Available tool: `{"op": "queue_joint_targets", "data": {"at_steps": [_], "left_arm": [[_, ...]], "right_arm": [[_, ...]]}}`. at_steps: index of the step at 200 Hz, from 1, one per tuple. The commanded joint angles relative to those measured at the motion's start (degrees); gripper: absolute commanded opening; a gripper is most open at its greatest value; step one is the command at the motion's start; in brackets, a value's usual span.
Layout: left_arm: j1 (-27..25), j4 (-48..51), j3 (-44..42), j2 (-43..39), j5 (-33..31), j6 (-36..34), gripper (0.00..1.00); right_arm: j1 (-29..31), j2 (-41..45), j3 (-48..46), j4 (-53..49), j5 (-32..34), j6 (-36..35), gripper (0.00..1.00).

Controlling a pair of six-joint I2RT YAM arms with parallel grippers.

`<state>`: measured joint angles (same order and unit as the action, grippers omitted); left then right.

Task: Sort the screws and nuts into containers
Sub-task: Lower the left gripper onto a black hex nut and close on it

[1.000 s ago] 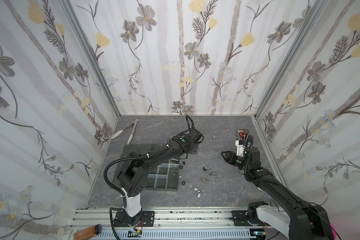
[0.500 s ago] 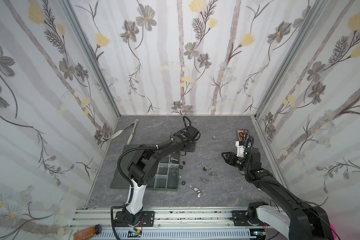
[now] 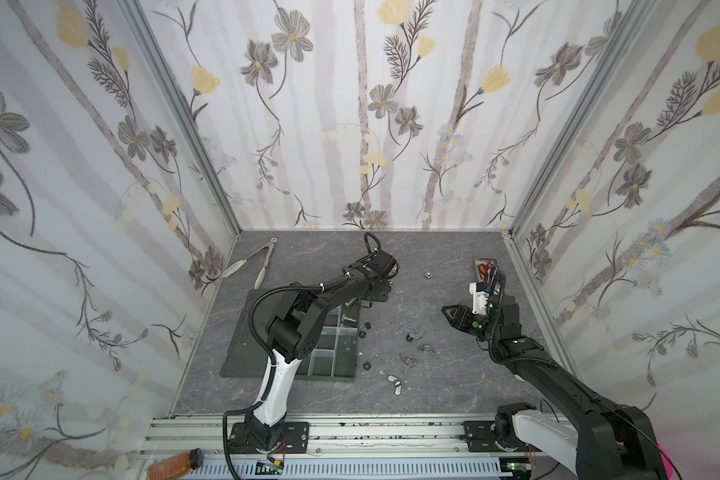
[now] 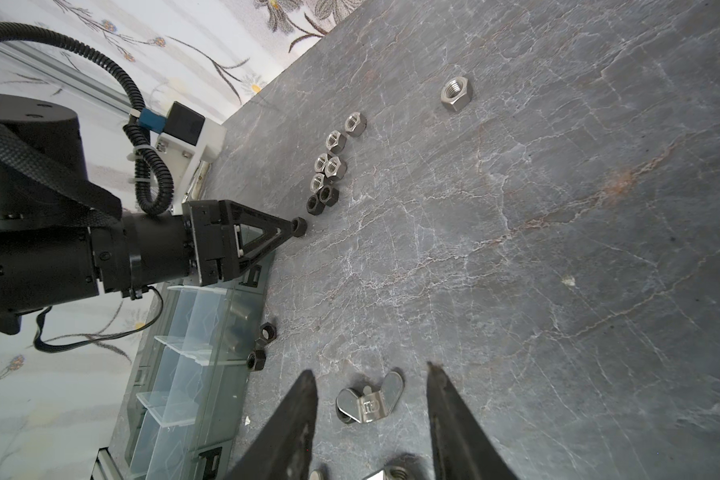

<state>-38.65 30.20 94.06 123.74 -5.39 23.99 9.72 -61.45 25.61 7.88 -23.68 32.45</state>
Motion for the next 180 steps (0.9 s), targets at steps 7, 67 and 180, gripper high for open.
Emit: {"op": "queue_joint_targets", "data": {"at_steps": [7, 67, 180], "left_arm": [[0.16, 1.10, 2.16, 1.83, -0.98, -0.26, 0.43], [0.16, 2.44, 3.59, 3.85, -2.91, -0.26, 0.40], [0.16, 2.21, 5.35, 6.60, -3.19, 0.04, 0.30]], "right_arm": [[-0.05, -0.17, 0.52, 0.83, -0.30, -0.73, 0.45], [-0.31, -0.18, 0.84, 0.73, -0.61, -0.94, 0.45], [-0.44, 1.01, 0.61, -0.23, -0.88, -0.98, 0.44]]}}
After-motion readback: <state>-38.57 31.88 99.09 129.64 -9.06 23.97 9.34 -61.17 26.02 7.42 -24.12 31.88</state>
